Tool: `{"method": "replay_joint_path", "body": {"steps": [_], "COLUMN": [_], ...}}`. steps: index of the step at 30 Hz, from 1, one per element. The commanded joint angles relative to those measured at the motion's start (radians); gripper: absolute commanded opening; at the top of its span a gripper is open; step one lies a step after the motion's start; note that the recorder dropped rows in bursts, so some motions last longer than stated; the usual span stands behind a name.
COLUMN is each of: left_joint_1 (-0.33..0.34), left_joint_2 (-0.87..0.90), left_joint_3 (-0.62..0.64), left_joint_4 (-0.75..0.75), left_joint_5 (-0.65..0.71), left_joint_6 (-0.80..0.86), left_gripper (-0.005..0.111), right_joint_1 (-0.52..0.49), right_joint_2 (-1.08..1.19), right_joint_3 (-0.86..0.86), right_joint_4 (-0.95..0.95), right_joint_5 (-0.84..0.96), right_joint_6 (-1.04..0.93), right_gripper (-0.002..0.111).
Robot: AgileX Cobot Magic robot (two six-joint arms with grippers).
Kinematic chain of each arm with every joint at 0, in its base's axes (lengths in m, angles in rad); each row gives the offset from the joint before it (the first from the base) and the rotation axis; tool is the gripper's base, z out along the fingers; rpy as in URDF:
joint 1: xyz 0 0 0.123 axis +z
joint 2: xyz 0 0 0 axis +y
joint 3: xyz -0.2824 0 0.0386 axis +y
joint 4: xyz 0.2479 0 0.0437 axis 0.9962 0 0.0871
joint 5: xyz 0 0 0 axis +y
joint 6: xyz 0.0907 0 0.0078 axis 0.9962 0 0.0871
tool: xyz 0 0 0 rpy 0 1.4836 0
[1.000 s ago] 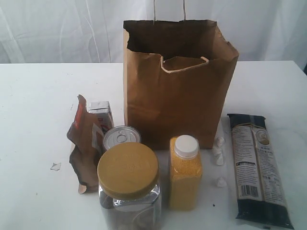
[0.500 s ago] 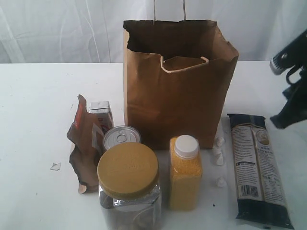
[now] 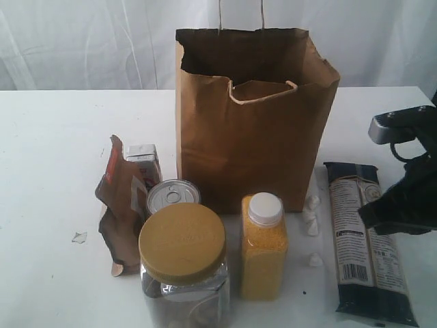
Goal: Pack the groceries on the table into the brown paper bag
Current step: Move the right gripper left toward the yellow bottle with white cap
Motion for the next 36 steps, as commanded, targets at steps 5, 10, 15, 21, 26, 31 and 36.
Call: {"method": "replay_joint_path", "body": {"steps": [5,10,15,21,26,31,36], "left_joint_1": [0.004,0.004,0.004,0.004,0.004,0.004,0.004], "left_joint_2": [-0.003,-0.003,-0.003,-0.003,-0.003,-0.003,-0.003], "left_joint_3": [0.004,0.004,0.004,0.004,0.004,0.004,0.004], "left_joint_4": [0.000,0.000,0.000,0.000,0.000,0.000,0.000], "left_joint_5": [-0.003,-0.003,-0.003,-0.003,-0.003,-0.003,-0.003], "left_joint_6": [-0.003,-0.003,-0.003,-0.003,-0.003,-0.003,-0.003], "left_gripper": [0.000,0.000,0.000,0.000,0.000,0.000,0.000], "right_joint_1": [0.040,0.039,0.052,0.119,0.244,0.290,0.325], "right_joint_2": [-0.009,-0.009,-0.009,-0.011,-0.047,-0.124,-0.191], "right_joint_3": [-0.002,-0.002,0.002,0.070,0.163,0.227,0.227], "right_joint_4": [0.074,0.076,0.071,0.070,-0.008,-0.116,-0.010], "right_joint_5": [0.039,0.039,0.039,-0.025,-0.142,-0.333,-0.273], "right_joint_6": [-0.072,-0.072,-0.005,0.010,0.131,0.445,0.365], "right_gripper": [0.000,0.000,0.000,0.000,0.000,0.000,0.000]}}
